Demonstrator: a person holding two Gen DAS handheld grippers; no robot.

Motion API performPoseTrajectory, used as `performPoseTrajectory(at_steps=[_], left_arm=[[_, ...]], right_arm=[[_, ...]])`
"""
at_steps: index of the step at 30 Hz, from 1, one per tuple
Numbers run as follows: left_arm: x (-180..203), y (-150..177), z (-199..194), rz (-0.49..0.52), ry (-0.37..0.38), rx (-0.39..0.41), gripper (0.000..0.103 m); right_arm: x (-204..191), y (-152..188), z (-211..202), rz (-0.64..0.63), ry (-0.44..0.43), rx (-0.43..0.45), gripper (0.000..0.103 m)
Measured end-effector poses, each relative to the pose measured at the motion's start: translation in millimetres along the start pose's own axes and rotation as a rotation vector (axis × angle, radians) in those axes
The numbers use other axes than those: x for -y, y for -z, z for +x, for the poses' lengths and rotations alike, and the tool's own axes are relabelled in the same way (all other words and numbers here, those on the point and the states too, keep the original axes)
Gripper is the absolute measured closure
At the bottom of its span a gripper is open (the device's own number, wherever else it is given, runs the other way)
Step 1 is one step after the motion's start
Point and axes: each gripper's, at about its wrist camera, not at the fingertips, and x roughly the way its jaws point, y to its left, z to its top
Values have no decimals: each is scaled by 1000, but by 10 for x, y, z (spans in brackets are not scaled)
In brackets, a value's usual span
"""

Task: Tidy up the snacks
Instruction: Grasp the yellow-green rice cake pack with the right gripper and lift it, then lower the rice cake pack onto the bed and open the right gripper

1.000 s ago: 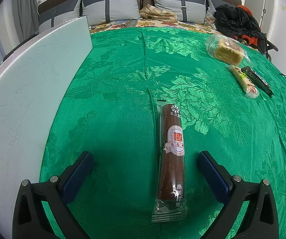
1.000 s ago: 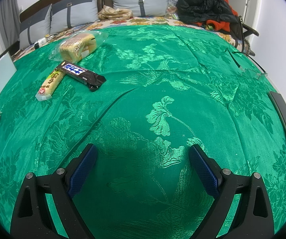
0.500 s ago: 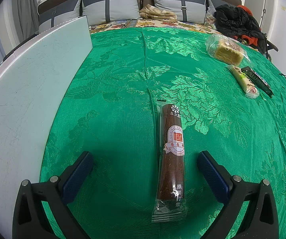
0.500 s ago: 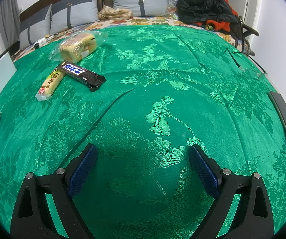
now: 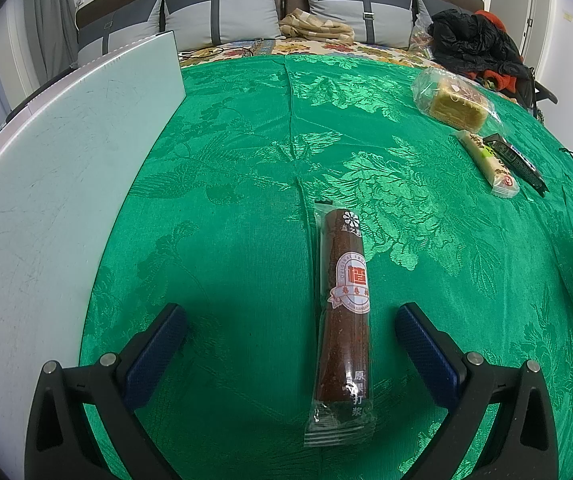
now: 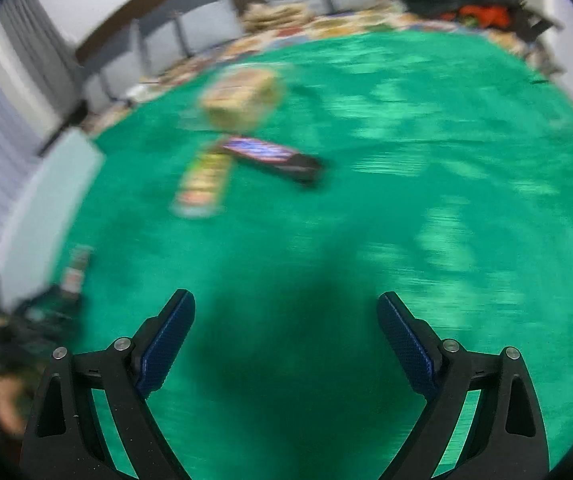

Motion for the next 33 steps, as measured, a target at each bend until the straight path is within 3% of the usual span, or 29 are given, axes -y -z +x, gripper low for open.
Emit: performPoseTrajectory(at_steps=[2,5,11,12,13,14,15,18,23,28,33], left_arm=[[-1,-1,0,0,0,0,0],[2,-2,1,0,0,0,0],[-1,-2,-2,0,0,0,0],[1,-3,0,0,0,0,0],[-2,-2,-3,0,0,0,0],[-1,-2,-3,0,0,0,0],[1,-3,-1,0,0,0,0],[-2,-2,-3,0,0,0,0],[-2,-3,-2,0,0,0,0],[-4,-2,-3,0,0,0,0],[-4,-2,-3,0,0,0,0]], right_arm=[[-248,-137,198,6,-52,-46,9],[-490,-358,489,0,-37,-67,9],[-758,-741,981,-19,134,-65,12],[-799,-765,1027,-36,171,-60,21],[-849,-768,1045,-61,218,-48,55],[-890,-755,1035,-89,250,-36,72],[-918,-737,1022,-109,265,-36,72],[-933,-568,892,-141,170,-52,72],[-805,122,395,-247,40,-102,72],[-388,602,-79,-360,134,-51,72],[176,613,-326,-276,262,9,72]])
